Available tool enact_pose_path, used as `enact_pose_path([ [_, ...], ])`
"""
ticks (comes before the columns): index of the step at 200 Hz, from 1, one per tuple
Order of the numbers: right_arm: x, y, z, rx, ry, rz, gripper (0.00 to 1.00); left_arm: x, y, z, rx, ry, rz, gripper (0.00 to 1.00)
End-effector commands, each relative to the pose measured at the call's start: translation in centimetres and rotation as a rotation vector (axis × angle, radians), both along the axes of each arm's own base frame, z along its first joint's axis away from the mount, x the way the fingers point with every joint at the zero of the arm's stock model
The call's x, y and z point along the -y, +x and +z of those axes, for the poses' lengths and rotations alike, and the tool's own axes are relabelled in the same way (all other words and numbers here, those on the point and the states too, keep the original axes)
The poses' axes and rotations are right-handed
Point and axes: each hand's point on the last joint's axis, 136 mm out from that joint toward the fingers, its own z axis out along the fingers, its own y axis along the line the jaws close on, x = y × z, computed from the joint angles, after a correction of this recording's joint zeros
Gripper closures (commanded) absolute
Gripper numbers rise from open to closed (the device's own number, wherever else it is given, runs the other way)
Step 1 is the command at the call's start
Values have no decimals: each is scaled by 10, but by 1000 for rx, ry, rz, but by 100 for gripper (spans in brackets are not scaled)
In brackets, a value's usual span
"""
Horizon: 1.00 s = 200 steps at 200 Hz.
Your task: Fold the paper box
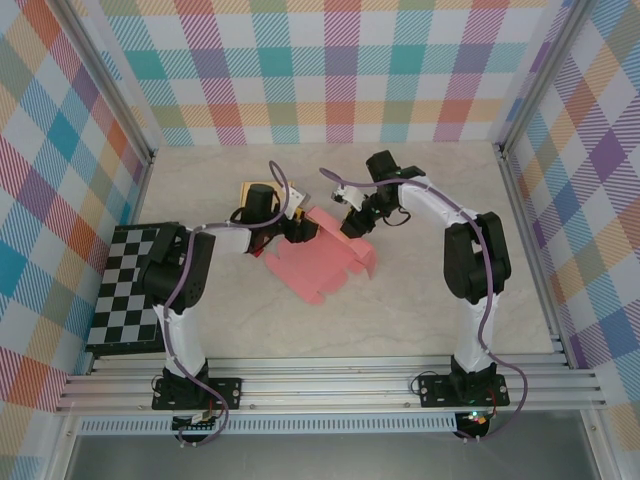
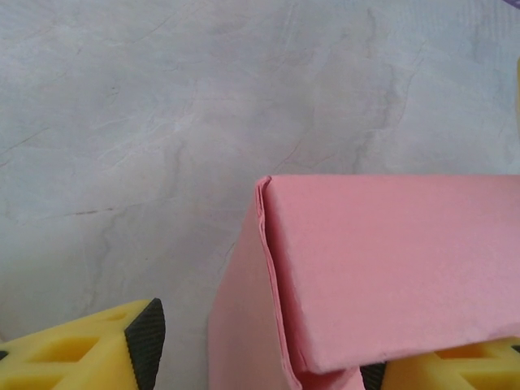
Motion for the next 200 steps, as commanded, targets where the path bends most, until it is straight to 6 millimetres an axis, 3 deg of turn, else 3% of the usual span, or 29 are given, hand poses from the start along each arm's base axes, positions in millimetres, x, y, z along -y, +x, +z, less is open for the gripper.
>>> enact_pose_path([
  [1,8,-17,-8,-48,-33,21,66,3,-2,2,6,-2,-89,40],
  [29,8,-16,-8,-48,-32,19,66,12,-10,0,46,35,-132,50],
  [51,7,-16,-8,-56,-23,12,66,18,-18,-5,79,94,-139,79],
  [58,6,-16,-7,-60,-17,7,66,20,-21,-7,90,112,-134,84],
  [96,0,-17,4,-76,38,-37,67,17,-31,-2,160,129,-18,86],
  [136,-1,-7,15,-124,96,-252,68,16,-36,4,127,127,217,85],
  [166,0,-7,8,-170,106,-394,68,15,-38,-3,99,155,347,85],
  [200,5,-4,-11,-235,53,-532,68,-6,-35,-15,77,230,485,83],
])
